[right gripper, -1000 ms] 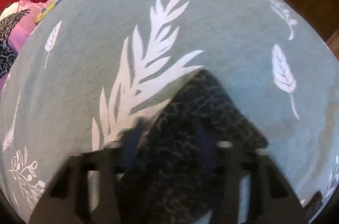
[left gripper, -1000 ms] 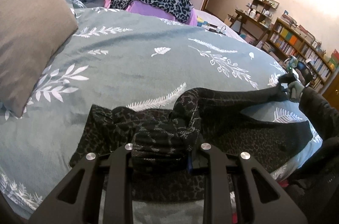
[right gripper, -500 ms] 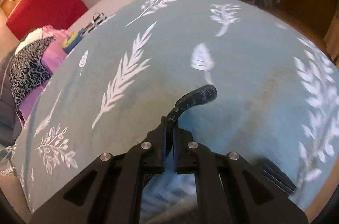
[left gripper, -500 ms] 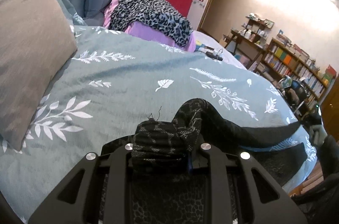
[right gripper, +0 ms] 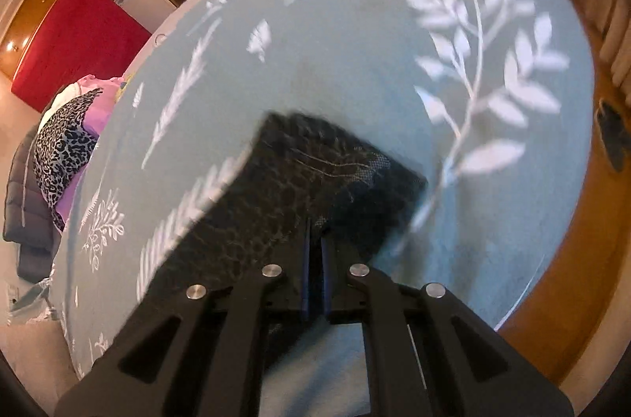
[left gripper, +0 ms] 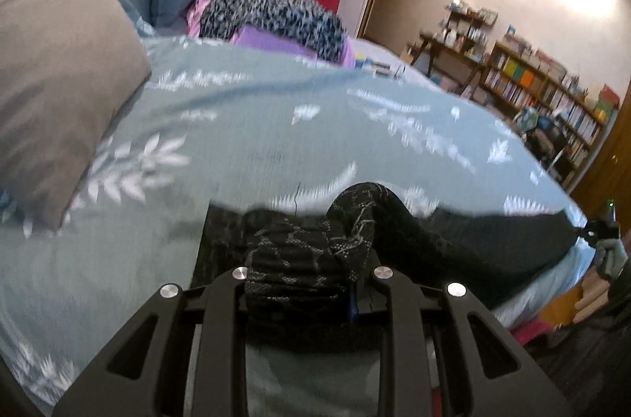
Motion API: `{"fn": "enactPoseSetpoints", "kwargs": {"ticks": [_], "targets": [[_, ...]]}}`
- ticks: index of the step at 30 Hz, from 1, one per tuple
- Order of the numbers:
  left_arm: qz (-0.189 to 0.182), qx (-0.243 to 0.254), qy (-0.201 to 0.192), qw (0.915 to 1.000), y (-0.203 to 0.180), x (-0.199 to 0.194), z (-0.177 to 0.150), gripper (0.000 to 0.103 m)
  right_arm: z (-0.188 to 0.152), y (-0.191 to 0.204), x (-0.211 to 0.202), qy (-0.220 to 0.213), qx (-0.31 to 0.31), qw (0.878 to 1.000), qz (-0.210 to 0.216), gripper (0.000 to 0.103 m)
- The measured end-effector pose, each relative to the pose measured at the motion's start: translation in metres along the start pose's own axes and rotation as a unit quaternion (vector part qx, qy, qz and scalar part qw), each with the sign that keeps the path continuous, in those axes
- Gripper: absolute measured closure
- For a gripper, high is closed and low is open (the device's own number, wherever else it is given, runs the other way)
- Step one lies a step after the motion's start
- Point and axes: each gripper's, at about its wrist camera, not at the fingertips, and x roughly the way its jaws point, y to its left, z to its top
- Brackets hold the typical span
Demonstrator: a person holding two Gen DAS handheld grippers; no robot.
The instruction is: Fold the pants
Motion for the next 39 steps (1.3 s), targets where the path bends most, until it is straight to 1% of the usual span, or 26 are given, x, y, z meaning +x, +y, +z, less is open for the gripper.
{"fn": "enactPoseSetpoints", "kwargs": {"ticks": [3,5,6,7,8,9,10,11,12,13,15,18,21,23,25,26,28,29,30,32,33,34,35,36,37,39], "targets": [[0.02,0.0,0.028,0.9994,0.006,0.008,-0.021,0.076,-0.005,-0.011,0.01,0.002,0.011,1.0,-0.002,0.099],[0.025,-0.005,0.05,0.9984,0.011,0.014,-0.035,0.074,-0.007,-0.015,0.011,-0.004,0.01,1.0,0.001,0.099],[0.03,-0.003,0.058,0.9979,0.012,0.016,-0.039,0.069,-0.006,-0.016,0.011,-0.007,0.01,1.0,0.0,0.097],[0.04,0.004,0.063,0.9972,0.011,0.016,-0.043,0.06,-0.006,-0.015,0.01,-0.011,0.006,1.0,-0.003,0.093],[0.046,0.01,0.064,0.9969,0.011,0.015,-0.045,0.055,-0.006,-0.016,0.008,-0.014,0.002,1.0,-0.011,0.087],[0.057,0.02,0.064,0.9961,0.01,0.012,-0.049,0.043,-0.006,-0.015,0.007,-0.018,-0.001,1.0,-0.02,0.079],[0.066,0.024,0.064,0.9954,0.01,0.01,-0.051,0.038,-0.006,-0.017,0.003,-0.025,-0.003,0.999,-0.027,0.076],[0.071,0.027,0.066,0.9949,0.011,0.008,-0.053,0.034,-0.007,-0.018,-0.002,-0.032,-0.004,0.999,-0.036,0.068],[0.071,0.031,0.069,0.9946,0.011,0.004,-0.056,0.031,-0.008,-0.019,-0.007,-0.04,-0.005,0.998,-0.046,0.062],[0.072,0.033,0.071,0.9943,0.011,0.001,-0.056,0.028,-0.009,-0.02,-0.014,-0.052,-0.006,0.997,-0.057,0.06],[0.074,0.032,0.07,0.9943,0.013,-0.006,-0.058,0.027,-0.012,-0.016,-0.024,-0.07,-0.014,0.994,-0.077,0.059],[0.07,0.03,0.067,0.9948,0.014,-0.015,-0.058,0.027,-0.023,0.008,-0.036,-0.093,-0.058,0.99,-0.088,0.059],[0.078,0.04,0.065,0.994,0.012,-0.02,-0.057,0.027,-0.037,0.048,-0.039,-0.103,-0.11,0.986,-0.072,0.059],[0.079,0.04,0.064,0.994,0.013,-0.021,-0.057,0.027,-0.048,0.081,-0.034,-0.093,-0.141,0.985,-0.038,0.059],[0.075,0.032,0.065,0.9945,0.015,-0.022,-0.058,0.027,-0.064,0.116,-0.022,-0.061,-0.169,0.984,0.011,0.059],[0.073,0.029,0.065,0.9948,0.016,-0.022,-0.06,0.027,-0.075,0.14,-0.013,-0.039,-0.186,0.981,0.04,0.059],[0.069,0.028,0.069,0.9948,0.017,-0.02,-0.064,0.027,-0.1,0.179,0.0,-0.002,-0.224,0.971,0.086,0.059],[0.067,0.029,0.071,0.9948,0.017,-0.019,-0.067,0.027,-0.115,0.199,0.006,0.016,-0.242,0.964,0.109,0.059],[0.066,0.026,0.072,0.9949,0.018,-0.018,-0.069,0.027,-0.13,0.222,0.012,0.039,-0.264,0.955,0.131,0.059],[0.061,0.019,0.072,0.9953,0.019,-0.018,-0.072,0.027,-0.164,0.267,0.025,0.086,-0.309,0.931,0.177,0.059],[0.058,0.016,0.071,0.9956,0.02,-0.018,-0.074,0.027,-0.177,0.282,0.027,0.099,-0.322,0.922,0.19,0.059],[0.057,0.015,0.07,0.9958,0.021,-0.018,-0.075,0.027,-0.194,0.303,0.032,0.118,-0.343,0.908,0.208,0.059],[0.056,0.014,0.07,0.9959,0.021,-0.018,-0.075,0.027,-0.208,0.32,0.034,0.136,-0.355,0.898,0.223,0.059],[0.054,0.014,0.068,0.9961,0.021,-0.02,-0.076,0.027,-0.216,0.332,0.036,0.146,-0.362,0.891,0.23,0.059],[0.054,0.015,0.067,0.9962,0.021,-0.021,-0.077,0.027,-0.229,0.35,0.039,0.161,-0.378,0.879,0.243,0.059],[0.054,0.015,0.067,0.9962,0.021,-0.024,-0.077,0.027,-0.246,0.367,0.04,0.171,-0.399,0.865,0.251,0.058]]}}
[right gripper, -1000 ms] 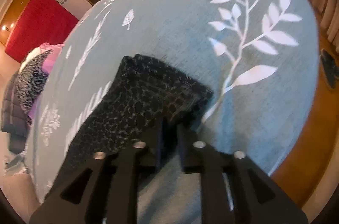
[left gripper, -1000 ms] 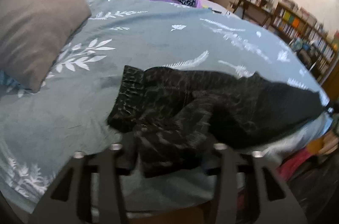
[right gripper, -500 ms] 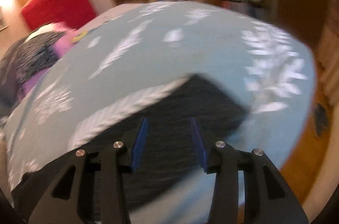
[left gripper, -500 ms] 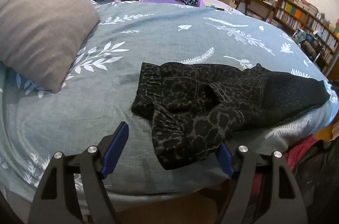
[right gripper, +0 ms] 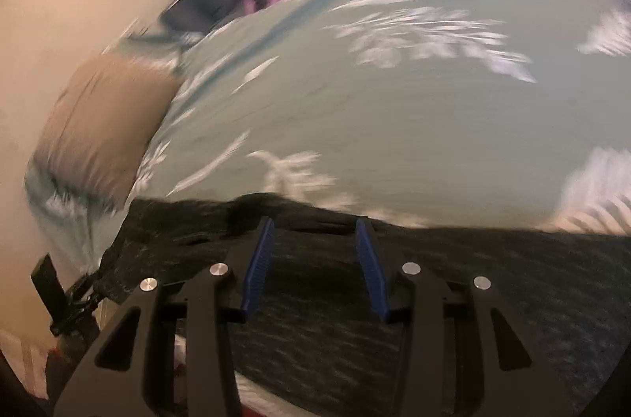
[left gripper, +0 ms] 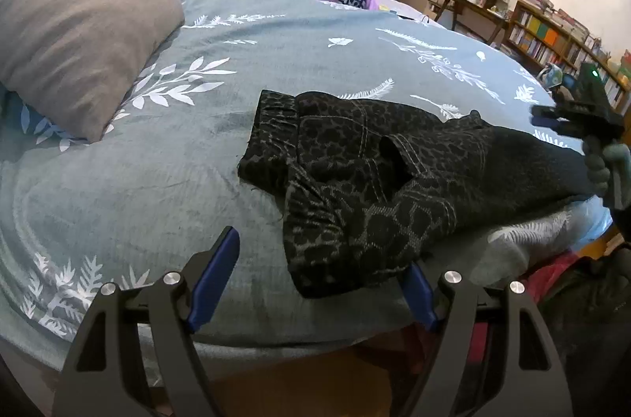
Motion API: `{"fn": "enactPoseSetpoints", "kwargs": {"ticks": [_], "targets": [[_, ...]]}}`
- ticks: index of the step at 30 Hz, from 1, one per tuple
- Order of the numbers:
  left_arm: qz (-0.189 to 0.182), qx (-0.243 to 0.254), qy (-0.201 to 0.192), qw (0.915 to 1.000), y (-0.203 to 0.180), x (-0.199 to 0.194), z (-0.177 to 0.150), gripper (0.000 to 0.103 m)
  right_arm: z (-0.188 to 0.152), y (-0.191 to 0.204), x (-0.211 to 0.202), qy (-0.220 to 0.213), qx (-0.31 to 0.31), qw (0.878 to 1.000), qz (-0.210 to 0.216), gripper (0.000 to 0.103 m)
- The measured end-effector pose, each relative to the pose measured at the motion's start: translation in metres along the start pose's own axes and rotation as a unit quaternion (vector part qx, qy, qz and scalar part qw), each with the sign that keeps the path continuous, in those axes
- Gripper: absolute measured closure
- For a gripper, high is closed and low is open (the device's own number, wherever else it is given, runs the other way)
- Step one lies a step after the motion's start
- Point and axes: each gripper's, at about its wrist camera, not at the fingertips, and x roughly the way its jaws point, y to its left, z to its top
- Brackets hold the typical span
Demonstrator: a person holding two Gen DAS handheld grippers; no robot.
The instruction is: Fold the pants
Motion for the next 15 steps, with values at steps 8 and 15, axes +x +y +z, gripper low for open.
{"fn": "enactPoseSetpoints", "kwargs": {"ticks": [8,15], "targets": [[-0.006,0.005,0.018,0.9998,0.005,-0.008,-0.014,0.027,0.001,0.05,0.043,0.051,-0.064,0.996,0.039,0.058],[-0.029,-0.035,0.012,0.9989,0.022,-0.019,-0.025,0.027,0.0,0.076,0.078,0.093,-0.113,0.986,0.083,0.049]]}}
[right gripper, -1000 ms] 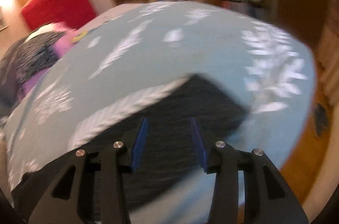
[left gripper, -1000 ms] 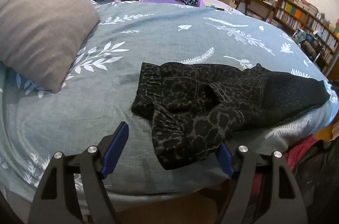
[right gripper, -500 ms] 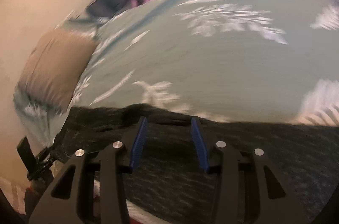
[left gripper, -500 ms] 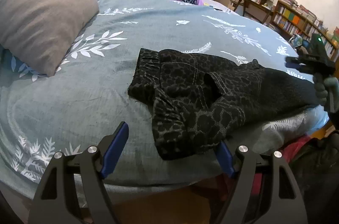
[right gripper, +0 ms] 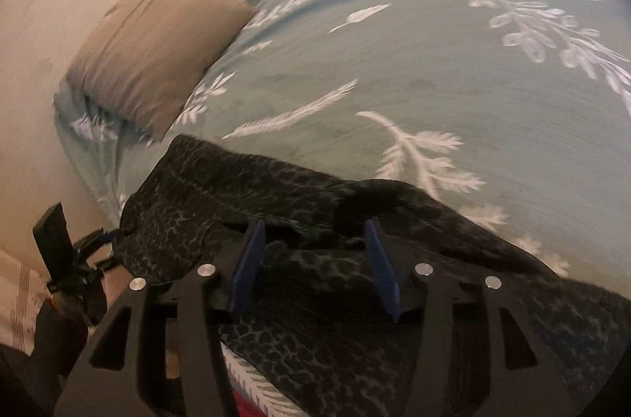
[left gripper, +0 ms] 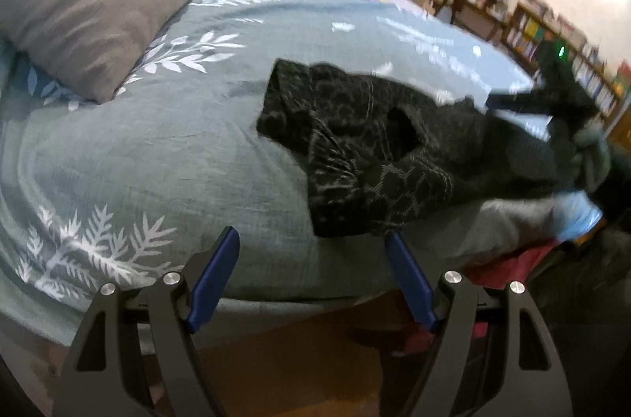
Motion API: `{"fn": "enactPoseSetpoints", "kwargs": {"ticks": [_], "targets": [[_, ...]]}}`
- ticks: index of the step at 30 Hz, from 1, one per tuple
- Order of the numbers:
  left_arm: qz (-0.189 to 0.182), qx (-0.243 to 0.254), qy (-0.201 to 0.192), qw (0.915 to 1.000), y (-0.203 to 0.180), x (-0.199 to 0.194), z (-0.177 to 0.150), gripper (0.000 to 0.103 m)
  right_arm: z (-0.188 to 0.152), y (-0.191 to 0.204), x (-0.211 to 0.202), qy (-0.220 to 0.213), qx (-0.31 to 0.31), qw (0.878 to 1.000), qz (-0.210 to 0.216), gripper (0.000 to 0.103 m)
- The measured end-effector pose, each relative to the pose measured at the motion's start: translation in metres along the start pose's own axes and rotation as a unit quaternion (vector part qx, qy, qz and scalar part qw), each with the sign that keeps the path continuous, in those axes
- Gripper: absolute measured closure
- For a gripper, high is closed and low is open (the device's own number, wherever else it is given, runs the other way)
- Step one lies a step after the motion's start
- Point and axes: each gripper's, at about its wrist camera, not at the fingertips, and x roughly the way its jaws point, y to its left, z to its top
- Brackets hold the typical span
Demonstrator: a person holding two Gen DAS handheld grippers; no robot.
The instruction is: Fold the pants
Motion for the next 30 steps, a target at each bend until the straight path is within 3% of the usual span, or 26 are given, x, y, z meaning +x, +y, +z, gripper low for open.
{"fn": "enactPoseSetpoints", "kwargs": {"ticks": [5,6,7,10,14,17,19,22,23,24,25,27,30], "targets": [[-0.024,-0.065,-0.049,0.9964,0.021,-0.019,0.009,0.027,0.007,-0.001,0.029,0.031,-0.025,0.999,0.0,0.049],[-0.026,-0.081,-0.056,0.9948,0.026,-0.02,0.014,0.024,0.008,0.0,0.032,0.034,-0.028,0.999,0.003,0.049],[-0.024,-0.092,-0.058,0.9937,0.03,-0.019,0.018,0.015,0.008,0.001,0.036,0.039,-0.033,0.999,0.007,0.049],[0.001,-0.128,-0.044,0.9908,0.041,-0.003,0.031,0.009,0.008,0.008,0.042,0.044,-0.052,0.998,0.007,0.049],[-0.019,-0.145,-0.038,0.9886,0.043,0.02,0.051,0.009,0.007,0.019,0.046,0.04,-0.081,0.996,-0.001,0.049],[-0.061,-0.15,-0.011,0.9868,0.037,0.04,0.065,0.009,0.01,0.021,0.051,0.043,-0.086,0.995,0.004,0.049],[-0.086,-0.148,0.038,0.9845,0.03,0.058,0.07,0.009,0.011,0.021,0.053,0.043,-0.085,0.995,0.01,0.049],[-0.074,-0.12,0.087,0.9862,0.014,0.073,0.075,0.011,0.014,0.02,0.053,0.044,-0.088,0.995,0.017,0.049],[-0.078,-0.109,0.093,0.9866,0.009,0.073,0.075,0.013,0.014,0.019,0.054,0.044,-0.088,0.995,0.018,0.05],[-0.078,-0.104,0.102,0.9863,0.005,0.074,0.075,0.026,0.015,0.018,0.054,0.044,-0.086,0.995,0.017,0.056],[-0.075,-0.103,0.108,0.986,0.003,0.074,0.075,0.045,0.016,0.018,0.055,0.044,-0.086,0.995,0.015,0.06],[-0.064,-0.103,0.12,0.9853,0.0,0.074,0.073,0.068,0.018,0.016,0.051,0.038,-0.083,0.996,0.017,0.072],[-0.057,-0.098,0.116,0.9868,-0.002,0.066,0.077,0.081,0.023,0.012,0.04,0.017,-0.074,0.997,0.027,0.081]]}}
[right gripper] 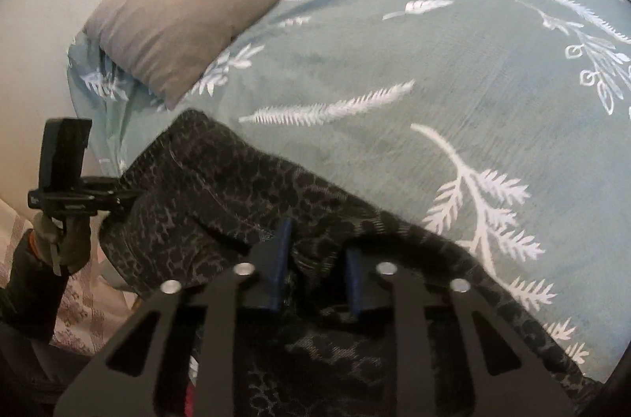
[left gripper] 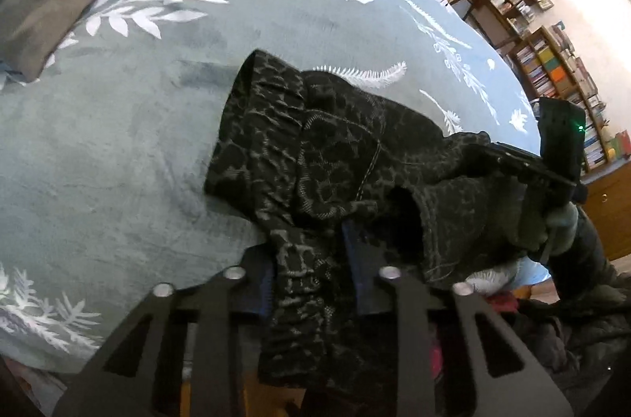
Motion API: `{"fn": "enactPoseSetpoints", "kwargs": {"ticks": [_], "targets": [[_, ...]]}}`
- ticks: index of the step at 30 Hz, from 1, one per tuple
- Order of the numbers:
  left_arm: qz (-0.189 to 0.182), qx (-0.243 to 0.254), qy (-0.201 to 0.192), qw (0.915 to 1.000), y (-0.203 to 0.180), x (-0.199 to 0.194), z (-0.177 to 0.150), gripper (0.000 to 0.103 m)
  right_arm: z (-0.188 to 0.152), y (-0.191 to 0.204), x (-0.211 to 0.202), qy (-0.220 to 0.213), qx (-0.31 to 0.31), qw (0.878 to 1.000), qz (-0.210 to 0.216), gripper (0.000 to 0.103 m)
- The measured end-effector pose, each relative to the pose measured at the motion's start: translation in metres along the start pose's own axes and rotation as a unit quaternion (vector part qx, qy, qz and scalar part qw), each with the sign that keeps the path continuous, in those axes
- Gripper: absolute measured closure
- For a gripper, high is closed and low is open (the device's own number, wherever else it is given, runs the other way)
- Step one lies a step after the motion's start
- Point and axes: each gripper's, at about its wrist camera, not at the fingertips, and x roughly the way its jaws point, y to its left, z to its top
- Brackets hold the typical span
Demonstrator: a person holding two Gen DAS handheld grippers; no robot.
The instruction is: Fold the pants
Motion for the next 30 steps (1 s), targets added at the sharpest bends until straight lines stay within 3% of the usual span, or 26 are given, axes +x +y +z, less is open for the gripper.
{"fn": "enactPoseSetpoints", "kwargs": {"ticks": [3,9,13,16,19,25,30], "targets": [[-0.007,0.021,-0.017,0.9996,-0.011,-0.014,0.004,0.087,0.005,-0.007,-0.01,-0.021,0.021,1.0,0.011,0.085],[-0.017,0.068,-0.074,0.9948,-0.037,-0.033,0.034,0.088,0.017,-0.035,-0.019,-0.064,0.091,0.994,0.019,0.086],[0.019,0.067,-0.118,0.9906,-0.028,-0.028,0.058,0.088,0.025,-0.055,-0.015,-0.079,0.125,0.989,0.002,0.086],[0.047,0.073,-0.104,0.9908,-0.01,-0.001,0.069,0.087,0.03,-0.064,-0.002,-0.073,0.133,0.988,-0.018,0.086],[0.079,0.062,-0.066,0.9927,0.009,0.029,0.07,0.086,0.031,-0.065,0.01,-0.057,0.124,0.99,-0.043,0.086],[0.053,0.022,-0.074,0.9956,0.028,0.023,0.049,0.084,0.039,-0.065,0.011,-0.053,0.126,0.99,-0.039,0.085],[0.051,0.013,-0.083,0.9951,0.022,0.009,0.041,0.084,0.035,-0.06,0.005,-0.03,0.119,0.992,-0.033,0.053]]}}
